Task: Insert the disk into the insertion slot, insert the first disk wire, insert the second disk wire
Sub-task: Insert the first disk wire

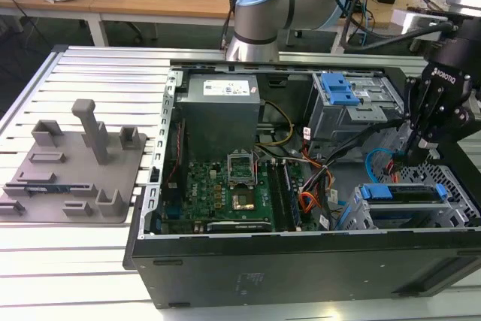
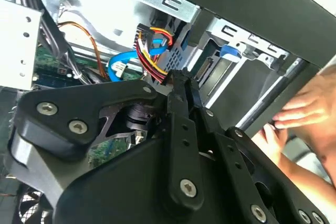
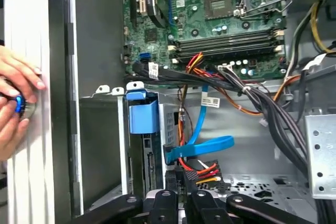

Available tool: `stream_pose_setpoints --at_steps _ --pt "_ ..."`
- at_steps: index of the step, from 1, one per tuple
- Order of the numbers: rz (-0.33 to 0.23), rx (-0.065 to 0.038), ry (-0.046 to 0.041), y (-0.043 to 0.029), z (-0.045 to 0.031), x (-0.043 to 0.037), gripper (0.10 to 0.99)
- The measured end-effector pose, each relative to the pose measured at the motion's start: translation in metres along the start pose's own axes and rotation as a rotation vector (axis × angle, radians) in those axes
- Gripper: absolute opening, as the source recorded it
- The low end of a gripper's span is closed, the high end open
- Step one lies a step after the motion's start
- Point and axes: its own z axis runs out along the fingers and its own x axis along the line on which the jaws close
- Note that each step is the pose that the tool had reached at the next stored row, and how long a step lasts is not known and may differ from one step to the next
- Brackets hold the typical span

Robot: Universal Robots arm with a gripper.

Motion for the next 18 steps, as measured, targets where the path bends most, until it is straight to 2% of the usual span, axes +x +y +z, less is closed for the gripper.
stream_pose_setpoints --at_steps 1,2,3,5,6,7,8,10,14,15,16,18 --pt "-0.001 -0.001 -0.0106 -0.0002 -0.0005 0.0018 0.165" --pt "-0.004 -0.005 -0.0158 -0.0009 -0.0006 0.0029 0.165" --pt "-0.007 -0.011 -0.0152 -0.0014 -0.0006 0.0032 0.165" --pt "-0.019 -0.041 -0.0121 -0.0051 -0.0008 0.0034 0.165" --pt "-0.022 -0.05 -0.0115 -0.0073 -0.0009 0.0036 0.165" --pt "-0.024 -0.055 -0.0112 -0.0093 -0.0009 0.0045 0.165" --pt "-0.025 -0.056 -0.0156 -0.0098 -0.0002 0.0073 0.165" --pt "-0.026 -0.056 -0.0329 -0.0103 0.0012 0.0125 0.165" --pt "-0.031 -0.056 -0.0843 -0.0109 0.0034 0.0209 0.165" --pt "-0.032 -0.055 -0.1023 -0.0111 0.0039 0.023 0.165" --pt "-0.033 -0.054 -0.1134 -0.0112 0.0044 0.0243 0.165" --pt "-0.033 -0.05 -0.125 -0.0115 0.0054 0.028 0.165"
